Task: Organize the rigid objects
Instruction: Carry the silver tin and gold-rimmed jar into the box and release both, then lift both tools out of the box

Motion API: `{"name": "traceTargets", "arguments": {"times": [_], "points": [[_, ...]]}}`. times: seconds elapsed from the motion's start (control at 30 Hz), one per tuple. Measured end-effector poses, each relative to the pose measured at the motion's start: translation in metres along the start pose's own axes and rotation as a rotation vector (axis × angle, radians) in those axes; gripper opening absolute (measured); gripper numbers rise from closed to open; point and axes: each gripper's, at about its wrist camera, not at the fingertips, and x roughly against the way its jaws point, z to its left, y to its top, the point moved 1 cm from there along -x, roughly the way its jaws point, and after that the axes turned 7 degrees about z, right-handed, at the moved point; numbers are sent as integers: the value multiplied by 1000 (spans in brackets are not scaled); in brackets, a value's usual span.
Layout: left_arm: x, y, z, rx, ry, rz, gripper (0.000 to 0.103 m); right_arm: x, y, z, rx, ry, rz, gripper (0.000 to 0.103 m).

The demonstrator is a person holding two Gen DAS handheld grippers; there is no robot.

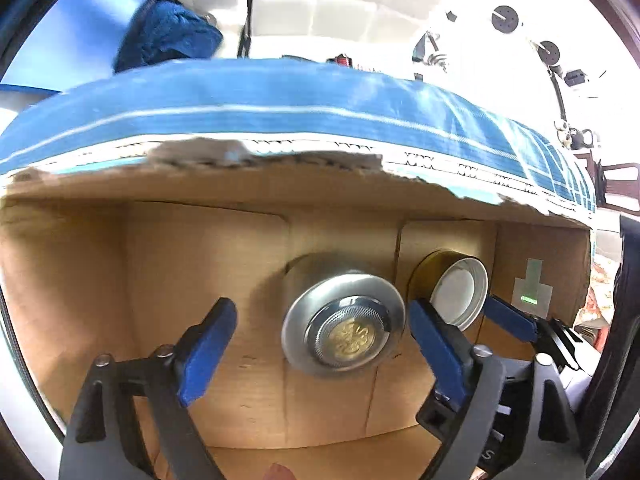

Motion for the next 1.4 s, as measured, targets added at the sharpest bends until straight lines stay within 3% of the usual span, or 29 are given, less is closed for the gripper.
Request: {"name": "traceTargets", "arguments": {"times": [0.1,0.2,0.47,0.7,1.13,1.4], "points": [[17,-12,5,5,13,-36,103,12,-7,8,12,3,-14,88],[37,-26,8,8,54,-100,103,17,-26,19,17,-16,-34,103],[55,-87,12,8,138,-148,103,39,-94,24,13,-8,-70,103],[74,-127,7,-2,162,-229,103,76,-150,16,12,-25,-135,103],[124,-212,0,-6,118,-320,103,136,-240,28,67,-4,-250,103],[149,-243,-17,-3,101,-362,103,175,-277,23,103,41,-307,103]]}}
